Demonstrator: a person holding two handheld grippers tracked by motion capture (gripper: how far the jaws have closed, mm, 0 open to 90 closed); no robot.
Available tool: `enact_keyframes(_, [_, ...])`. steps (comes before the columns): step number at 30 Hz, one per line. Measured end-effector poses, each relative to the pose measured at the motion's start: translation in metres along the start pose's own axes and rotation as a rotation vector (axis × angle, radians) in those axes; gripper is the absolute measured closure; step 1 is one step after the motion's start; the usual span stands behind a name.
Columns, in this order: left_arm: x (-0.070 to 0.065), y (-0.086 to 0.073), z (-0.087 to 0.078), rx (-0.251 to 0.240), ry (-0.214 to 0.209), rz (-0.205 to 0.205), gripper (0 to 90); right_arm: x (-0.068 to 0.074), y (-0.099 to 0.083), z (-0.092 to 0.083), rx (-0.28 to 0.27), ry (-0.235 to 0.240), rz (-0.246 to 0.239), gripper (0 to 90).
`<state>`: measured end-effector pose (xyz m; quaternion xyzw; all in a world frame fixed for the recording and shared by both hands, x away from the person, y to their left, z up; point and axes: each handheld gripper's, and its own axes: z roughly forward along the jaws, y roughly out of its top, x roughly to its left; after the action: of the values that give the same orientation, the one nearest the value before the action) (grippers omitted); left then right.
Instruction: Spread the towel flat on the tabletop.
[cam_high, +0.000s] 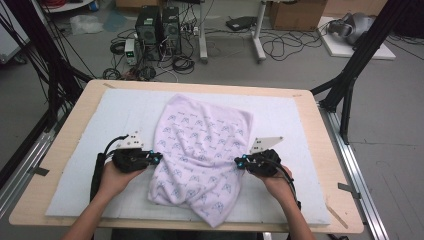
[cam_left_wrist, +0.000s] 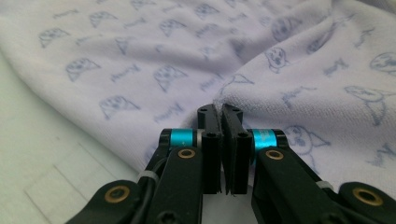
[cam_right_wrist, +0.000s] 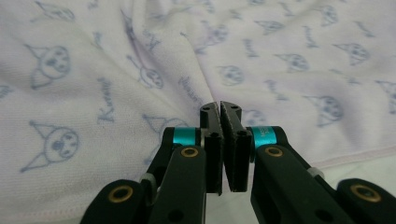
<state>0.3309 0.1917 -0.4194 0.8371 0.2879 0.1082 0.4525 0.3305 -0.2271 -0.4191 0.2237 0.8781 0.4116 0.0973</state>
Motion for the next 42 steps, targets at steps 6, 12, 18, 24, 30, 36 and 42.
enact_keyframes(6, [0.002, 0.002, 0.009, 0.020, -0.022, -0.006, 69.7, -0.024, -0.004, 0.014, 0.041, -0.042, 0.064, 81.3])
enact_keyframes(12, [-0.006, -0.007, -0.020, 0.000, -0.016, 0.008, 54.4, 0.006, 0.008, -0.010, -0.029, -0.027, 0.007, 63.5])
enact_keyframes(18, [-0.031, -0.022, -0.033, -0.001, -0.074, 0.019, 51.7, 0.058, 0.003, -0.008, -0.063, 0.091, -0.040, 50.9])
enact_keyframes(24, [-0.050, -0.032, -0.015, 0.099, -0.237, 0.033, 68.0, 0.095, 0.010, 0.014, -0.038, 0.231, -0.068, 39.0])
enact_keyframes(30, [-0.050, -0.023, -0.012, 0.080, -0.225, 0.056, 86.4, 0.097, 0.013, 0.031, 0.031, 0.269, -0.143, 77.1])
enact_keyframes(36, [-0.034, -0.001, -0.025, -0.043, -0.145, 0.015, 86.8, 0.068, 0.023, 0.000, -0.046, 0.207, -0.082, 79.0])
enact_keyframes(42, [-0.030, 0.016, 0.001, -0.045, -0.035, 0.009, 86.8, 0.026, 0.016, -0.018, -0.031, 0.053, -0.019, 79.1])
